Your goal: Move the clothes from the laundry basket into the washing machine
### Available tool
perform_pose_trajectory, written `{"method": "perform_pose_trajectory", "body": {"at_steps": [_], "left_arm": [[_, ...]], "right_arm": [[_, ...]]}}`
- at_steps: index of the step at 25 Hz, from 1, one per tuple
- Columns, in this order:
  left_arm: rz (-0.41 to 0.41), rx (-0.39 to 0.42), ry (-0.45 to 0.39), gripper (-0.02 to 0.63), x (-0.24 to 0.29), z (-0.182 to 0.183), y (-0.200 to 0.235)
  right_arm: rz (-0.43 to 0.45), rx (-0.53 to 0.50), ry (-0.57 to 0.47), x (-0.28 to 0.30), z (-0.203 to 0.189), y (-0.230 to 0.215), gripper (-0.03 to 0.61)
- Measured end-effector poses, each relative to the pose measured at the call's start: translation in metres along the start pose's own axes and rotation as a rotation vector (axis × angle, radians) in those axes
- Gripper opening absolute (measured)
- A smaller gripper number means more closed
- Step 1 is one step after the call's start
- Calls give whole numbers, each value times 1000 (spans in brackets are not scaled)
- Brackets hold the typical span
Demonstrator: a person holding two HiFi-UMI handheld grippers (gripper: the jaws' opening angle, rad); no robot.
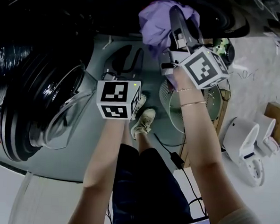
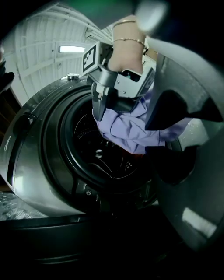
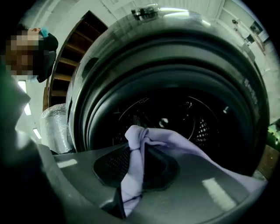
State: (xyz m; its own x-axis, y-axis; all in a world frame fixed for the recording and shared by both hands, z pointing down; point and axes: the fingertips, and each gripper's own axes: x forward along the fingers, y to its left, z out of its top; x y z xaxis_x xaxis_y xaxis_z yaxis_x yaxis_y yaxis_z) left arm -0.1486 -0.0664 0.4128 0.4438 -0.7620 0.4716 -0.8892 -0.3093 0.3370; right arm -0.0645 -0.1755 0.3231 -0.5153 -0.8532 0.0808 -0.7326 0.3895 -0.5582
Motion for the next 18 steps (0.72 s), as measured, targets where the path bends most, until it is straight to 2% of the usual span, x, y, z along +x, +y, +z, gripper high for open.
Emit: {"method": "perform_pose_trajectory", "body": {"at_steps": [6,9,11,13,15,18], "left_arm": [[21,-17,-23,120,9,1,13],[18,-12,-17,120,11,-1,13],[19,-14,-13,120,12,-5,13],[19,-15,-8,120,12,-8,14],[20,-18,-5,120,13,-11,16],[19,-24,-1,120,13,-13,15]], "right_arm": [[22,-73,-24,49,11,-5,80],[10,-63,-12,66,2,-15,92],[-2,-43,31,72,-10,-23,176],[-18,-20,97,75,-23,-28,319],[-45,-21,171,75,-37,-32,415],[-79,-53,244,65,-51,-39,454]]}}
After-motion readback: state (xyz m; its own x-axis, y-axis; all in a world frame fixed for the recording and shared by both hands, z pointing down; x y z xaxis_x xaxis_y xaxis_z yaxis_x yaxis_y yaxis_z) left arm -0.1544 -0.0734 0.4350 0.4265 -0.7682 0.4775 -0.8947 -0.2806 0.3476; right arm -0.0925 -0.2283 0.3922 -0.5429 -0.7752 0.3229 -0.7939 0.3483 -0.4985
